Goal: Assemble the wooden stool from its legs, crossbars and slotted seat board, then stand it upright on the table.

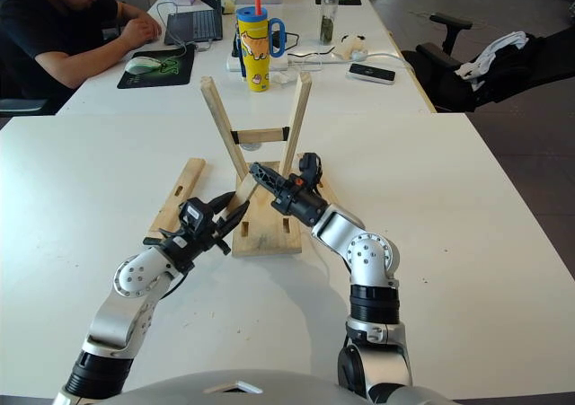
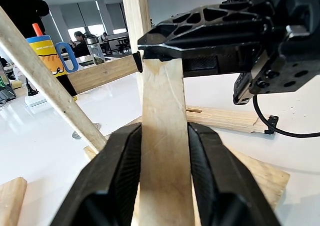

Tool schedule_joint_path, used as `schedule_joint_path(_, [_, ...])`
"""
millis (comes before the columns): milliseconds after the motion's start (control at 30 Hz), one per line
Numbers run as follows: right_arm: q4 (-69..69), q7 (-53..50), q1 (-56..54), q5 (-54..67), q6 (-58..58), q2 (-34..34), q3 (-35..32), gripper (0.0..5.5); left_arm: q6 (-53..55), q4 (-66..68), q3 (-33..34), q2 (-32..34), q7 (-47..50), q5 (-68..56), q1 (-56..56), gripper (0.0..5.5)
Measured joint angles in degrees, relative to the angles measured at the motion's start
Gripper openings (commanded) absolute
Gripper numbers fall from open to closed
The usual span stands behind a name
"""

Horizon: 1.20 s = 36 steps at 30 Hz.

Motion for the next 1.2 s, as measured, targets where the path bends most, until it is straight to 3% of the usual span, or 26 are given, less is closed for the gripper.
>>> schedule_joint_path(233, [0.83, 0.46, -0.15, -0.21, 0.00, -6.21, -2.01, 0.45, 2.39, -1.22, 6.75, -2.56, 1.98, -7.76, -0.31, 2.84])
schedule_joint_path(400, [3.89, 0.25, -2.62, -0.87, -2.66, -14.24, -9.29, 0.45, 2.29, 0.39, 8.08, -2.38, 1.90, -8.65, -0.81, 2.87])
schedule_joint_path(533, [8.60, 1.63, -7.82, -8.53, -11.27, -18.13, -8.50, 0.45, 2.02, 1.76, 6.25, -2.84, 2.07, -7.36, -0.66, 2.87])
schedule_joint_path(767, [20.87, 3.46, -9.52, -21.61, -30.89, -16.18, -4.87, 0.45, 1.49, 4.40, 4.50, -3.31, 1.92, -6.01, -1.25, 2.87])
schedule_joint_path(1200, [24.63, 4.00, -9.50, -27.03, -35.06, -15.61, -2.44, 0.45, 1.01, 6.12, 4.39, -3.32, 1.78, -5.38, -1.79, 2.87])
